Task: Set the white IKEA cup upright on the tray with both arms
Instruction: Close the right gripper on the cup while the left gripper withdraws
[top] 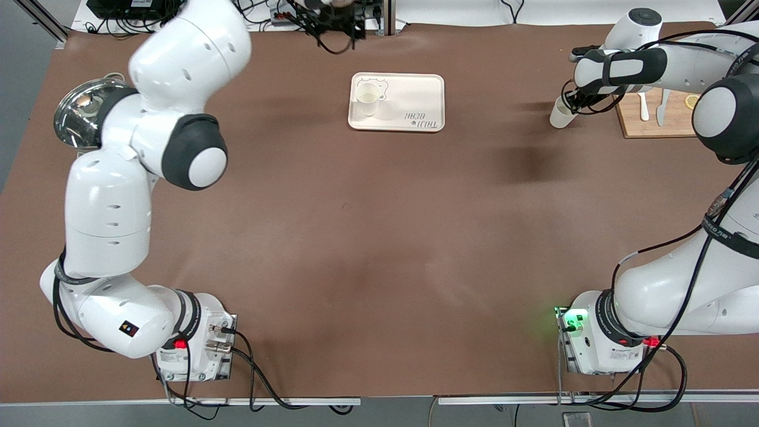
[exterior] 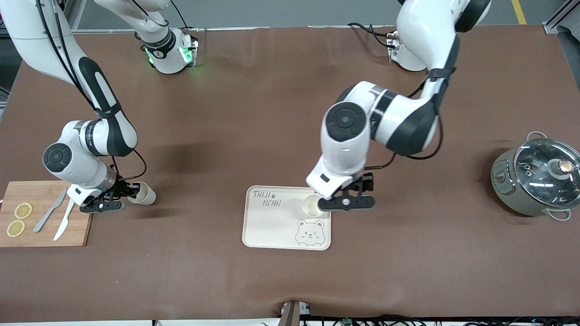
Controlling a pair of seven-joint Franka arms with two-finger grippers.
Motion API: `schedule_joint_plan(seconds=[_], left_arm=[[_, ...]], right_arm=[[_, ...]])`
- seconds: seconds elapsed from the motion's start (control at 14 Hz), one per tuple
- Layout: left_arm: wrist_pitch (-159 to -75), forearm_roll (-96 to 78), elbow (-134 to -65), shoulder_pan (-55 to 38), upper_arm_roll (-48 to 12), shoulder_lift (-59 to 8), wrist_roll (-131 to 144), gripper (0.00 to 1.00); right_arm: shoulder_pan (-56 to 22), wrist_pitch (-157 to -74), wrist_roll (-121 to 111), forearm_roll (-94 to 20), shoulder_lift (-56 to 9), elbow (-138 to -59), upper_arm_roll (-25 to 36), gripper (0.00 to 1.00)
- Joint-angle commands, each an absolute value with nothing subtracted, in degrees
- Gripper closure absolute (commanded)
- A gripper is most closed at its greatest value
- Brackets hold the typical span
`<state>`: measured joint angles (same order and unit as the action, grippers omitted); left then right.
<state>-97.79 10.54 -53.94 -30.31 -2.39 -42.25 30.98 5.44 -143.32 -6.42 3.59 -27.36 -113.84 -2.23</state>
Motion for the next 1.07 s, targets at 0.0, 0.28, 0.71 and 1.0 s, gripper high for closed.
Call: schedule_joint_plan(seconds=[0.0,0.28,0.71,1.0], left_arm=[[-94.67,7.48,-55.81,-26.38,-2.02,-37.89,22.71,0.05],[-92.30,5.19,-55.81,-20.84,-2.02,-34.90,14.08,0.05],[-89.22,4.13,-55.81,-14.42,-1.93,-32.61,4.23,0.05],[-88.86,2.47,-55.81,-8.28,-2.02,-31.82,-4.20,0.05]], right_arm=[[5.89,-143.79,-6.50,4.57,-27.77,-114.00,-2.28,1.00],[5.98,-141.26,-6.42,4.57,-26.99,-112.94,-2.37,1.00],[5.80,-121.76,-6.42,1.95,-22.42,-104.95,-3.08,1.00],[3.35,-113.29,-4.93,-3.06,-21.01,-100.99,-2.99,1.00]])
